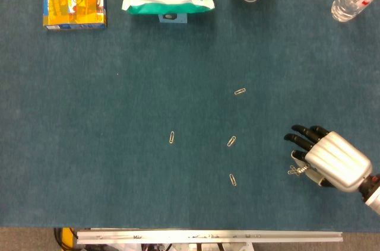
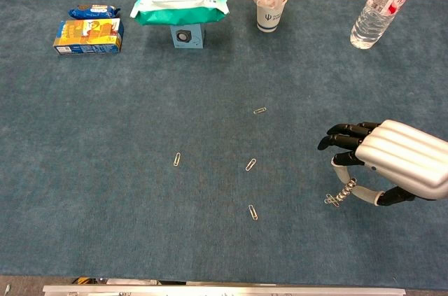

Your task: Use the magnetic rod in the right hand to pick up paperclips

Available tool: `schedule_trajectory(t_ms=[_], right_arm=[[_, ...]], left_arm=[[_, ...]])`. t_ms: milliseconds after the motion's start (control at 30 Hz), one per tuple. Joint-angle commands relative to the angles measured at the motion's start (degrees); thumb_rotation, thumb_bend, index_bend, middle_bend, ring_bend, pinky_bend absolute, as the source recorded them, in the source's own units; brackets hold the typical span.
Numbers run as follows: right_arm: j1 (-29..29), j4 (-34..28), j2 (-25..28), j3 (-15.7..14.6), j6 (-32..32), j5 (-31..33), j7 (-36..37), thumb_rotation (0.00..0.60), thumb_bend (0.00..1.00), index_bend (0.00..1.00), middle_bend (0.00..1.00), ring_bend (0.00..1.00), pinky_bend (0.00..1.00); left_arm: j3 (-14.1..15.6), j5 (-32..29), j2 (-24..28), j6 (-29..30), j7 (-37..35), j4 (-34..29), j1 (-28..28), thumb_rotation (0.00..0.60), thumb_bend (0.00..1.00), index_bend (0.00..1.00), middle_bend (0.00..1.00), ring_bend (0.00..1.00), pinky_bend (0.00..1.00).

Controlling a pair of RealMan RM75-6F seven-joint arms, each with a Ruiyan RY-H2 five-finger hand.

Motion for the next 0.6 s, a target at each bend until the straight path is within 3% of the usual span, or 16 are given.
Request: schedule_trajectory(t_ms=[33,600], right_arm=[[-0.1,0.1,0.0,0.1,-0.2,0.1,0.0,0.600,0.31,0.56,0.24,0.14,0.30],[-0.3,0.5,-1.0,1.5,-2.5,1.2,-1.2,0.600,0.31,0.56,0.24,0.14,0.30]], left_arm=[[0.0,0.0,0.0,0.0,0.0,0.0,0.0,0.600,0.05,0.22,0.16,0.14,0.31],[0.0,0.1,0.1,0.0,-0.1,0.0,0.1,0.600,0.05,0.22,0.16,0.14,0.31]])
